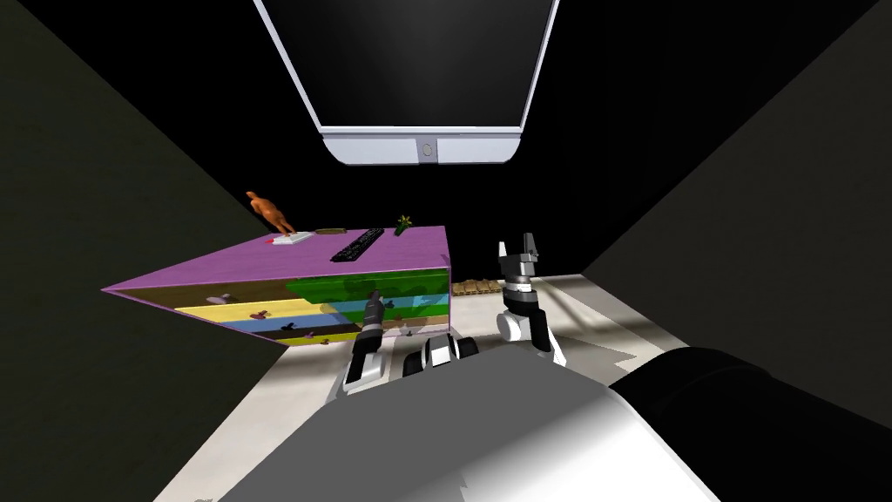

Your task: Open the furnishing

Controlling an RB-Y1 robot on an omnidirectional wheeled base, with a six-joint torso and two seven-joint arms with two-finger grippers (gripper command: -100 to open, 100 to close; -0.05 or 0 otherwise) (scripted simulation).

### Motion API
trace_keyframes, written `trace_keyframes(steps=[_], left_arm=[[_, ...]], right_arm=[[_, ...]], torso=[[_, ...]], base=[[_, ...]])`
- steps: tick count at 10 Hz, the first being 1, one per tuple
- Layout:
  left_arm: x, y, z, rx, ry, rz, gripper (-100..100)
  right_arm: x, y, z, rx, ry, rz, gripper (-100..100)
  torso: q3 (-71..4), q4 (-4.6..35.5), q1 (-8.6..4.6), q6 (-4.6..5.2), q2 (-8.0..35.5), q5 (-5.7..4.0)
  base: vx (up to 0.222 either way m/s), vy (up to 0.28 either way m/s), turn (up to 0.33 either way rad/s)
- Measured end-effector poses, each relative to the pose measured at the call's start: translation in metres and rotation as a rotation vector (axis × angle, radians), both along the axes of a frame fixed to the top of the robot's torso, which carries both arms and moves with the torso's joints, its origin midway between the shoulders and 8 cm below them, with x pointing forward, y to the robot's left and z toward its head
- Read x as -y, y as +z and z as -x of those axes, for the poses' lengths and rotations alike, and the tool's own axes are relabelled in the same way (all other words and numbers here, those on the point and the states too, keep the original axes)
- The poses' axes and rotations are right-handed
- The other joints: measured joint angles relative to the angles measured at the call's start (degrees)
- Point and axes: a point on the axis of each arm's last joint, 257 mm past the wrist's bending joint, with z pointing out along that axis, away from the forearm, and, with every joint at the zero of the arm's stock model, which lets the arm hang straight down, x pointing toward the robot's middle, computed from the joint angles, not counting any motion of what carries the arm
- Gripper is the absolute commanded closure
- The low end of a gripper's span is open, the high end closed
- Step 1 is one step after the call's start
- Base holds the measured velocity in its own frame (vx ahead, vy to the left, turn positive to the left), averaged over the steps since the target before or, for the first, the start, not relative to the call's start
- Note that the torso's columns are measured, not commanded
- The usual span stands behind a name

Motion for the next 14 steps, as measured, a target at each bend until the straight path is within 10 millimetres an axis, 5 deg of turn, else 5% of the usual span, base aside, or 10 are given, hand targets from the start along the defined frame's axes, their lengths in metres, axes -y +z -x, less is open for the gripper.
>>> trace_keyframes(steps=[14], left_arm=[[0.003,-0.004,0.019,-0.019,-0.018,0.0,100]], right_arm=[[0.0,0.0,0.0,0.0,0.0,0.0,0]], torso=[[-0.31,0.02,-0.09,0.0,-0.54,-0.09]], base=[[-0.155,0.021,0.013]])
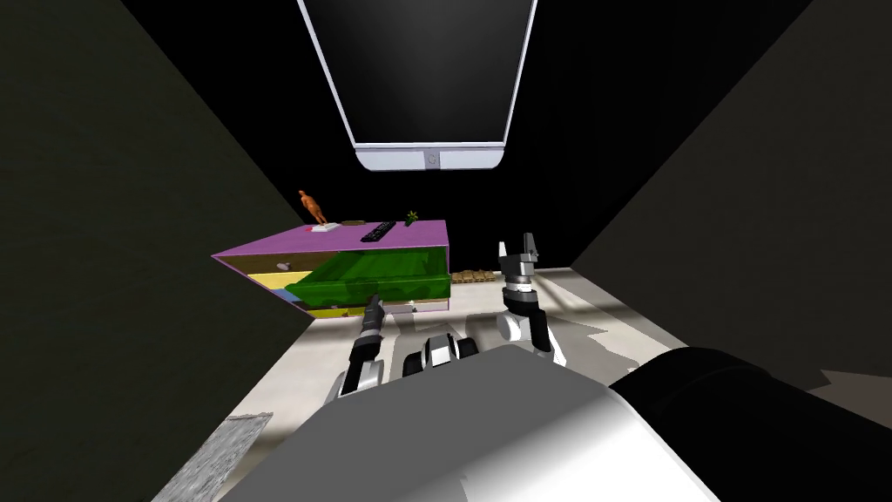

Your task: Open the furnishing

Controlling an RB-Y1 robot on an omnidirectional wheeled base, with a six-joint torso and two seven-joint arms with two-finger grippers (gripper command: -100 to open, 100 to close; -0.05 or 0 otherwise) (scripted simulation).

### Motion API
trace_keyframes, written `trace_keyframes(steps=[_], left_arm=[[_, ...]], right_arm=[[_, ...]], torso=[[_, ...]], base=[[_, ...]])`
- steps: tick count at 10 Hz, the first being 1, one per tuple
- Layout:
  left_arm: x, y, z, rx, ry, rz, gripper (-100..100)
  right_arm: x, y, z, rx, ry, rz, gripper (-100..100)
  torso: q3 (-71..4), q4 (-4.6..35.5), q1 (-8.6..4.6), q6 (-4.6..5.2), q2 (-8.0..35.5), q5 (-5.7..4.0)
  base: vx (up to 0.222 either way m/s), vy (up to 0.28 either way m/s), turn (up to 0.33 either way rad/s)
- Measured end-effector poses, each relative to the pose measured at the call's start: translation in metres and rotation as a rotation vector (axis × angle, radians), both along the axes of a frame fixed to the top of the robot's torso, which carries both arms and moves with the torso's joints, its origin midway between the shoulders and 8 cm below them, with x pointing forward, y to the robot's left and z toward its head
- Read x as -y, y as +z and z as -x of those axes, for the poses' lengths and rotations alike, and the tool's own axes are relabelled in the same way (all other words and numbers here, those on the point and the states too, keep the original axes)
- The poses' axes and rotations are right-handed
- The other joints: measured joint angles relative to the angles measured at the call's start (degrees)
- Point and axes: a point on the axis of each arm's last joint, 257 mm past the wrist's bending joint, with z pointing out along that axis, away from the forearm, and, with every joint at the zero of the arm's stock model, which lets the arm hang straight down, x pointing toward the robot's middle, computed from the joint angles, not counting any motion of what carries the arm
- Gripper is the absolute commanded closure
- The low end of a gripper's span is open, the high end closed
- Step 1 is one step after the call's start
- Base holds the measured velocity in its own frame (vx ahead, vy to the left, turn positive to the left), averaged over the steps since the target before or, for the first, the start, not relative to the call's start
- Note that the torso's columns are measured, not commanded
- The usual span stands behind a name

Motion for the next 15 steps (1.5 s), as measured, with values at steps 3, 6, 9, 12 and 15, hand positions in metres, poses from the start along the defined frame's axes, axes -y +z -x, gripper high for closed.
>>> trace_keyframes(steps=[3,6,9,12,15], left_arm=[[-0.001,0.014,-0.001,0.003,0.0,-0.002,-100],[-0.005,0.029,-0.004,0.001,0.004,-0.003,-100],[-0.007,0.038,-0.004,-0.02,0.008,0.0,-100],[-0.01,0.035,-0.002,-0.046,0.013,0.004,0],[-0.011,0.029,-0.001,-0.06,0.016,0.005,0]], right_arm=[[0.0,0.0,0.0,0.0,0.0,0.0,0],[0.0,0.0,0.0,0.0,0.0,0.0,0],[0.0,0.0,0.0,0.0,0.0,0.0,0],[0.0,0.0,0.0,0.0,0.0,0.0,0],[0.0,0.0,0.0,0.0,0.0,0.0,0]], torso=[[0.01,0.04,-0.11,0.01,0.06,-0.07],[0.25,0.2,-0.09,-0.02,0.51,-0.1],[0.45,0.58,-0.28,-0.07,0.91,-0.36],[0.4,0.42,-0.26,-0.03,0.8,-0.25],[0.25,0.21,-0.16,0.0,0.52,-0.13]], base=[[-0.026,-0.002,-0.012],[0.003,-0.009,-0.013],[-0.015,-0.006,-0.016],[0.0,0.0,0.0],[0.0,0.0,0.0]])
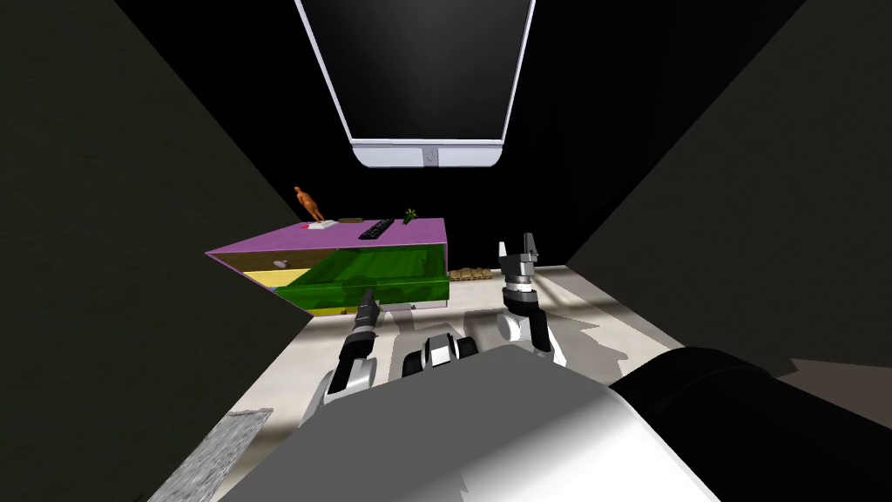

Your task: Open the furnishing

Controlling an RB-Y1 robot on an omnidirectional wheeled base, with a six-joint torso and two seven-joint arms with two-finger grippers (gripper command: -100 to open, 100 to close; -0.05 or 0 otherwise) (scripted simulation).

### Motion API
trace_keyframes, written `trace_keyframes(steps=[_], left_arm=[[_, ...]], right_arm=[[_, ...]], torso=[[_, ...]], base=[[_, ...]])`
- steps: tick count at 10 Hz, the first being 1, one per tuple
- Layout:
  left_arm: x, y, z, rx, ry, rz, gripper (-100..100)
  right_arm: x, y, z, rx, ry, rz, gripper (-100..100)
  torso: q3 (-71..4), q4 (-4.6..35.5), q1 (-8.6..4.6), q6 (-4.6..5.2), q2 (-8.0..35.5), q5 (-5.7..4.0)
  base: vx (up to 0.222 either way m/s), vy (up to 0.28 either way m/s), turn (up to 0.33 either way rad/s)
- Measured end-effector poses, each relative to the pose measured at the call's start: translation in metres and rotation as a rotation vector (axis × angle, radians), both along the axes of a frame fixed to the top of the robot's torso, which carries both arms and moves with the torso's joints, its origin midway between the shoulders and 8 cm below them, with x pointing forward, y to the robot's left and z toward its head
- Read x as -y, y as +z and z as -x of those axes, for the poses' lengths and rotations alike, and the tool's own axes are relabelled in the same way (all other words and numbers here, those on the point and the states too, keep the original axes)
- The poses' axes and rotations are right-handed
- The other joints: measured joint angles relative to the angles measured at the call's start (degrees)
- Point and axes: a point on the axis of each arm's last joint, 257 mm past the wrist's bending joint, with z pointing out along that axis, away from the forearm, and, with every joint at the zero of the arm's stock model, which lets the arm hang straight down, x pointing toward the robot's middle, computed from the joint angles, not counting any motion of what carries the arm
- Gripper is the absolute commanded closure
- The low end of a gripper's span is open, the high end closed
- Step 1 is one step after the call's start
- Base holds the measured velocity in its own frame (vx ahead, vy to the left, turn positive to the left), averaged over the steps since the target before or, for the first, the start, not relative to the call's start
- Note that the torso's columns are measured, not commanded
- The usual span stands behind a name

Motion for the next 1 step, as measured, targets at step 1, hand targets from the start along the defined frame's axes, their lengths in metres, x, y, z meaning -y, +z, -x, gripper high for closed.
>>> trace_keyframes(steps=[1], left_arm=[[-0.0002,-0.0008,0.0002,-0.002,0.001,0.0,0]], right_arm=[[0.0,0.0,0.0,0.0,0.0,0.0,0]], torso=[[-0.01,-0.03,0.03,0.0,-0.03,0.02]], base=[[0.0,0.0,0.0]])
